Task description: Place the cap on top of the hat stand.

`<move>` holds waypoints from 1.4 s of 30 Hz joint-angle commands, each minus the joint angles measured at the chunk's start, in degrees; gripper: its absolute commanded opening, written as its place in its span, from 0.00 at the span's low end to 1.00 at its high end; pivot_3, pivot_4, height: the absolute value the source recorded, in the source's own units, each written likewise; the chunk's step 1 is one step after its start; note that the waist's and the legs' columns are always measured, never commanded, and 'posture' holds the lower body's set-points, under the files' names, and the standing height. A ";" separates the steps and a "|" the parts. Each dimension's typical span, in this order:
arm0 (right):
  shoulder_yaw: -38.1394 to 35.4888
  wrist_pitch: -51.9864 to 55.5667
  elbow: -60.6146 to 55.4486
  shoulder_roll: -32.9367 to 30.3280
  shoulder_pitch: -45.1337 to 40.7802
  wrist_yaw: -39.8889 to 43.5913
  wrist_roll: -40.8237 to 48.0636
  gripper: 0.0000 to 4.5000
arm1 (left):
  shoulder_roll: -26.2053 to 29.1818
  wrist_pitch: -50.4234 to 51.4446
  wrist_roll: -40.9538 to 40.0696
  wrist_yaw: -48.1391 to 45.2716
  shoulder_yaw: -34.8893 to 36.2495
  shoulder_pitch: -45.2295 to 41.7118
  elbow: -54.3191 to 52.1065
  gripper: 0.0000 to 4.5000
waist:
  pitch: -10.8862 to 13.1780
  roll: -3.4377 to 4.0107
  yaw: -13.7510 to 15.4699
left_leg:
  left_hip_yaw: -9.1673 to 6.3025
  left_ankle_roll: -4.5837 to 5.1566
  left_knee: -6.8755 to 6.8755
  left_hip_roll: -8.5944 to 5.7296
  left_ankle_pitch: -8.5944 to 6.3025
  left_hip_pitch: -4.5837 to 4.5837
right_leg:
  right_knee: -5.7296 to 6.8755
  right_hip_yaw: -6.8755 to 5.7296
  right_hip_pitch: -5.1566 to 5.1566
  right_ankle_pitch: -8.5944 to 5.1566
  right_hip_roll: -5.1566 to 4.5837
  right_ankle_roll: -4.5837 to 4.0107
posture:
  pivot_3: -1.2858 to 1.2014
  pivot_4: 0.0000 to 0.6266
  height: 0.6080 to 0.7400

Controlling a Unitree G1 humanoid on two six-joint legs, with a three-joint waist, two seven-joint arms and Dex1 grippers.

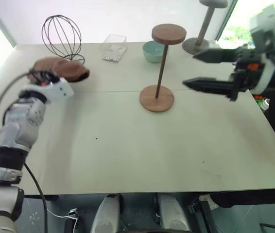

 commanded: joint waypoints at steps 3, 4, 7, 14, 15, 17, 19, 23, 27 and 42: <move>-4.62 -2.79 2.42 -4.70 -0.49 -0.48 -2.88 1.00 | 1.53 -7.88 -4.70 -2.78 3.04 -12.74 -5.20 0.01 | 0.01 -0.02 0.08 | 0.00 0.00 0.01 0.00 0.00 -0.13 | 0.00 0.00 -0.11 0.00 0.01 0.01 | 0.52 0.24 1.00; -4.76 -3.49 2.96 -5.25 -0.41 -0.42 -3.56 1.00 | 0.62 -8.97 -5.29 -3.13 2.55 -15.12 -5.28 0.01 | 0.01 -0.02 0.01 | 0.00 0.00 0.01 0.00 0.00 -0.16 | -0.02 0.00 -0.13 0.02 0.02 0.04 | 0.52 0.24 1.00; -5.12 -5.09 4.70 -6.44 -0.65 -0.24 -5.15 1.00 | -3.25 -12.03 -6.88 -4.60 0.30 -20.51 -5.46 0.01 | 0.01 -0.01 -0.02 | 0.07 0.00 0.04 -0.01 0.00 -0.18 | -0.07 0.03 -0.13 0.09 0.01 0.17 | 0.52 0.24 1.00; -6.21 -5.31 4.85 -7.38 -0.66 -0.64 -5.61 1.00 | -12.57 -18.26 -8.16 -8.03 -4.17 -23.94 -6.53 0.01 | 0.01 0.00 -0.43 | 0.17 0.01 0.28 0.00 0.01 -0.19 | 0.03 0.17 -0.13 0.15 0.05 0.26 | 0.52 0.24 1.00; -6.35 -5.12 4.62 -7.26 -0.59 -0.80 -5.39 1.00 | -13.21 -18.99 -8.19 -8.53 -4.57 -23.61 -6.62 0.01 | 0.01 0.00 -0.49 | 0.18 0.01 0.29 0.00 0.01 -0.18 | 0.04 0.20 -0.13 0.15 0.05 0.27 | 0.52 0.24 1.00; -6.72 -4.56 3.81 -6.83 -0.30 -1.38 -4.74 1.00 | -14.66 -20.28 -8.48 -9.43 -5.29 -22.53 -6.32 0.01 | 0.01 0.01 -0.44 | 0.20 0.01 0.30 0.00 0.01 -0.18 | 0.05 0.23 -0.13 0.16 0.06 0.28 | 0.52 0.24 1.00; -7.08 -3.99 2.86 -6.25 0.09 -2.08 -4.06 1.00 | -16.29 -21.10 -7.92 -9.18 -5.98 -22.66 -5.05 0.01 | 0.01 0.01 -0.21 | 0.20 0.01 0.31 0.00 0.01 -0.18 | 0.06 0.24 -0.13 0.16 0.06 0.28 | 0.52 0.24 1.00; -7.97 -2.71 1.28 -5.17 0.40 -3.87 -2.29 1.00 | -19.16 -22.39 -6.02 -8.10 -7.40 -23.88 -1.94 0.01 | 0.01 0.01 -0.02 | 0.20 0.02 0.53 0.00 0.00 -0.32 | 0.06 0.24 -0.13 0.21 0.06 0.37 | 0.52 0.24 1.00; -8.11 -2.23 0.83 -4.73 0.17 -5.07 -1.22 1.00 | -21.31 -23.98 -3.92 -7.70 -8.99 -23.75 0.78 0.01 | 0.01 0.01 0.01 | 0.20 0.03 0.76 -0.02 0.00 -0.48 | 0.03 0.27 -0.13 0.29 0.05 0.50 | 0.52 0.24 1.00; -7.21 -2.29 -0.03 -2.49 0.05 -7.59 0.97 1.00 | -23.21 -28.12 1.52 -2.87 -11.74 -23.77 6.49 0.01 | 0.01 0.01 -0.11 | 0.20 0.11 0.78 -0.03 -0.05 -0.52 | 0.02 0.30 -0.17 0.33 0.06 0.55 | 0.52 0.24 1.00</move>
